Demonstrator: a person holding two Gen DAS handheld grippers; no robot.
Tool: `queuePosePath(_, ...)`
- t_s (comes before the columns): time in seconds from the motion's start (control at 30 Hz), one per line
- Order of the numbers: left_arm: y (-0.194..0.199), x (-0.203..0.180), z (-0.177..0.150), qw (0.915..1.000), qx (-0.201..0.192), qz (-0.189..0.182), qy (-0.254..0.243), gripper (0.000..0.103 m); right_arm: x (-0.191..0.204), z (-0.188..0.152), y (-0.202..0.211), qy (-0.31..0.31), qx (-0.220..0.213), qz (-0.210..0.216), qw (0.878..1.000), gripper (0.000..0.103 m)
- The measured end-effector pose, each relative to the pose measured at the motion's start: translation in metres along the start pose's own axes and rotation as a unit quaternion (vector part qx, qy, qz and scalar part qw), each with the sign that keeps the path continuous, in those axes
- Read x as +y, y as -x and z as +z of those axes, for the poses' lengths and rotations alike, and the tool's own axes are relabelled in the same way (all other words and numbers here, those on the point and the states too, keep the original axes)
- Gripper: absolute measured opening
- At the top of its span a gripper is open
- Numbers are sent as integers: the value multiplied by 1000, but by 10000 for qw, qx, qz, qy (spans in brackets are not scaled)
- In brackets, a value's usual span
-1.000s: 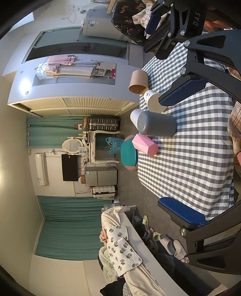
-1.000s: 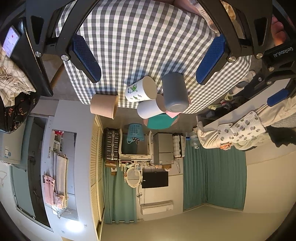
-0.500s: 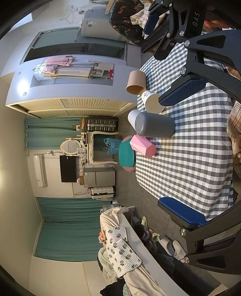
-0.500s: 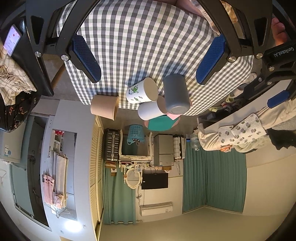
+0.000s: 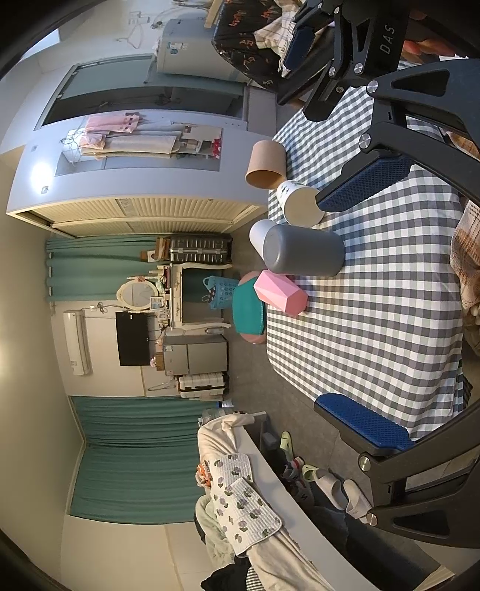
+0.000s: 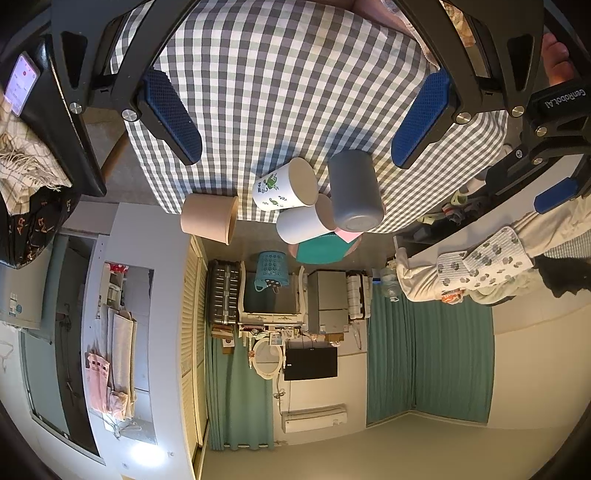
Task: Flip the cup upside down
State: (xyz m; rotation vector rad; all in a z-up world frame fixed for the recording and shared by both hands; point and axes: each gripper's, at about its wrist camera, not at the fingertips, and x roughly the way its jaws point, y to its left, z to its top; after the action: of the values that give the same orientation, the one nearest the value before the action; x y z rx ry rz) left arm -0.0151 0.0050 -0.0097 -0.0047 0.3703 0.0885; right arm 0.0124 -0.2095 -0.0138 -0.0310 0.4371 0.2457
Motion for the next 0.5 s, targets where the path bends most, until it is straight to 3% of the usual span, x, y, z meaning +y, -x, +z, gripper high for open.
queuePosePath(0.5, 0, 0, -1, 10000, -19, 19, -17, 102, 0, -1, -2, 11, 3, 20, 10000, 103)
